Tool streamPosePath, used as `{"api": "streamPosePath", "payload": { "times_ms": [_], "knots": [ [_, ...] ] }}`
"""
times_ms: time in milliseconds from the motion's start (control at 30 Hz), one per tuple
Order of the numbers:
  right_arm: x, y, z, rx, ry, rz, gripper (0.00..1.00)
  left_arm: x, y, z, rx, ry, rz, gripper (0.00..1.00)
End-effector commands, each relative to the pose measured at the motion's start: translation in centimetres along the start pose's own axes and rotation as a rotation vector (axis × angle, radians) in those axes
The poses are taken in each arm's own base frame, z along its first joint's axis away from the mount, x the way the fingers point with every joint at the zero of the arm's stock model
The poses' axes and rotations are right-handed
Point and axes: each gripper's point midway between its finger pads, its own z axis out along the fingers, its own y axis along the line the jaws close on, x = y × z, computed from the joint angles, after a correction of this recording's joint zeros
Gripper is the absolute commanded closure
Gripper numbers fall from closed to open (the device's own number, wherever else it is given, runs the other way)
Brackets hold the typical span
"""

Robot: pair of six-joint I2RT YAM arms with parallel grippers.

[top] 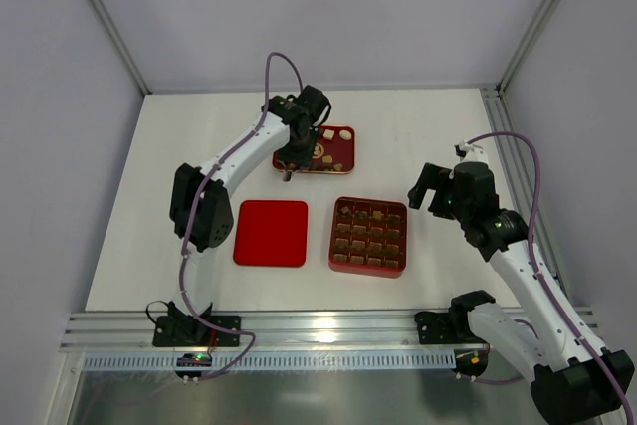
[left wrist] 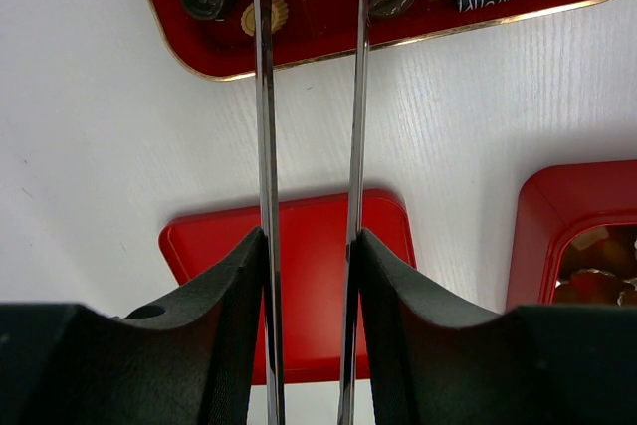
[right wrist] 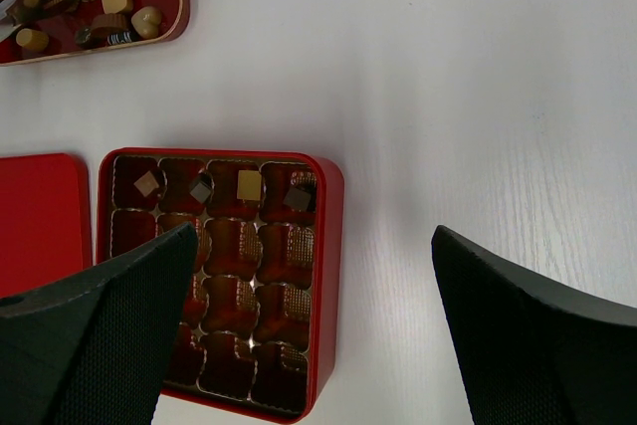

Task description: Pack the chocolate

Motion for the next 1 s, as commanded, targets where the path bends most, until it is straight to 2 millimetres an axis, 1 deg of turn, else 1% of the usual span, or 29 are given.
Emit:
{"api": "streamPosePath", "payload": {
  "times_ms": [0,367,633,800,967],
  "knots": [
    [-1.2,0.3,-0.5,-0.014,-0.045,0.004,0.0,-0.7,0.4,-2.3,0.017,-0.05,-0.018,0.6],
    [-1.3,0.3,-0.5,-0.013,-0.047,0.005,0.0,-0.8,0.3,-2.1,0.013,-0.042,-0.013,0.62],
    [-1.1,0.3,-0.4,-0.012,-0.046,0.004,0.0,-1.2,0.5,-2.4,0.006,-0.05,-0.009,0.67],
    [-1.2,0.2,-0.4,-0.009,-0.049,0.004,0.0,-2.3,0.7,-3.5,0.005,-0.085,-0.012,0.7],
    [-1.1,0.2,-0.3,-0.007,-0.044,0.005,0.0,-2.8,0.9,-4.4,0.002,-0.105,-0.012,0.71]
  ]
}}
